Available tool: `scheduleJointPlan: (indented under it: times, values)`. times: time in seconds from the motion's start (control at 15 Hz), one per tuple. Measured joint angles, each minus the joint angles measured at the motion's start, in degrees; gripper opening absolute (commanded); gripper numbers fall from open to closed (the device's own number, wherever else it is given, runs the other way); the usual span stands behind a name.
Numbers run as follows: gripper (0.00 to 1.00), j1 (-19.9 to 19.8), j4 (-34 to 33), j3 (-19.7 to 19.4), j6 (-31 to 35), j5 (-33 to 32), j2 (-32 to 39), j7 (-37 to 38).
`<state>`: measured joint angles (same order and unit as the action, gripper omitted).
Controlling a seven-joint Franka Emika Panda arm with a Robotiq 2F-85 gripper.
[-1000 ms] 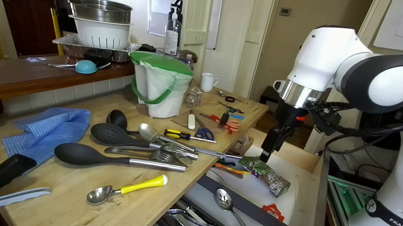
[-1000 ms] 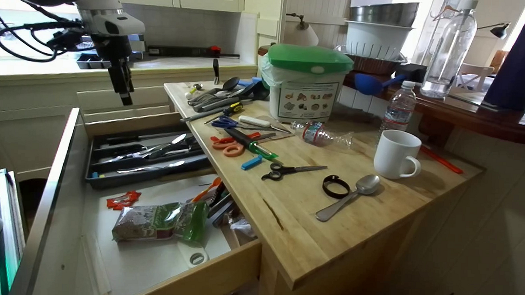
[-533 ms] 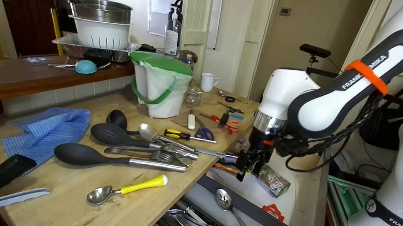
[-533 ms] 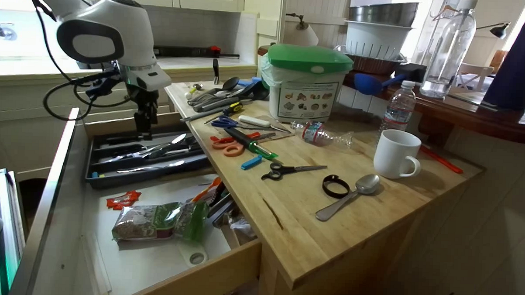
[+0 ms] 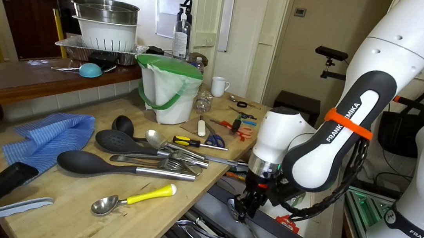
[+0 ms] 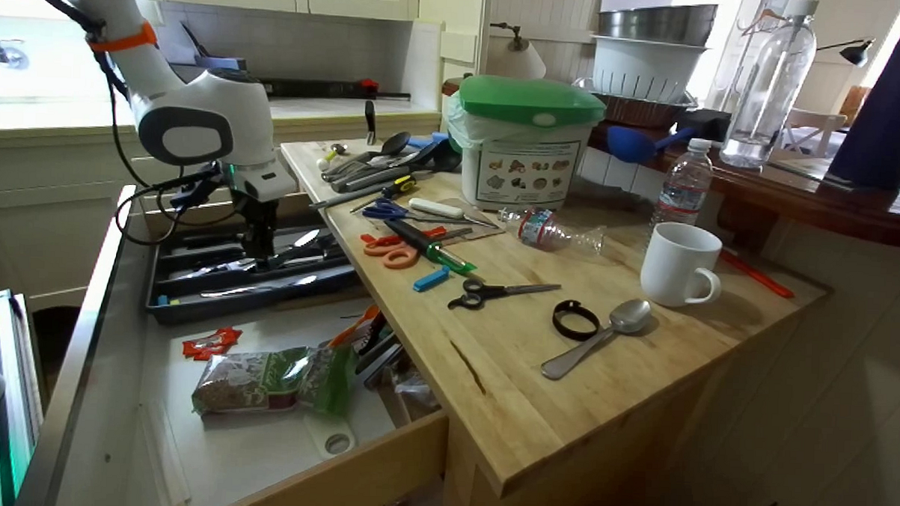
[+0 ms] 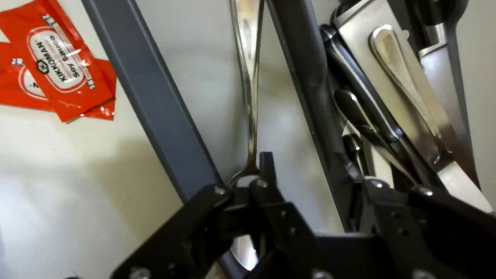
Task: Put the spoon on the desk
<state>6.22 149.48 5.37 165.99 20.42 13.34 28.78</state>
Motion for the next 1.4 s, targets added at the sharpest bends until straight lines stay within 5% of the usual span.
scheduleJointPlan:
  times: [0.07,0.13,0.2,0.6,0.8,0.87,1.0,1.2,1.33,1.4]
  values:
    - [0.48,0.57,0.01,-0.14,1.6,0.03,0.98,0.75]
    - [0.57,1.1,0.07,-0.26,2.9,0.03,1.48,1.54]
    - [0.89,1.53,0.15,-0.38,3.6,0.03,1.61,1.94]
    - [0.99,2.62,0.18,-2.13,3.62,-0.12,2.07,2.56]
    - [0.79,3.16,0.12,-3.32,3.61,-0.13,3.44,3.09]
    - [0.63,3.17,0.0,-3.37,3.61,-0.13,4.02,3.2]
    - [0.46,3.29,-0.54,-3.37,3.55,-0.13,5.44,3.41]
    - [0.44,3.63,-2.07,-3.36,3.31,-0.13,8.05,3.44]
    - [0.33,3.8,-3.25,-3.37,3.14,-0.13,9.75,3.45]
    - [0.37,3.84,-3.54,-3.7,2.58,-0.13,9.99,3.48]
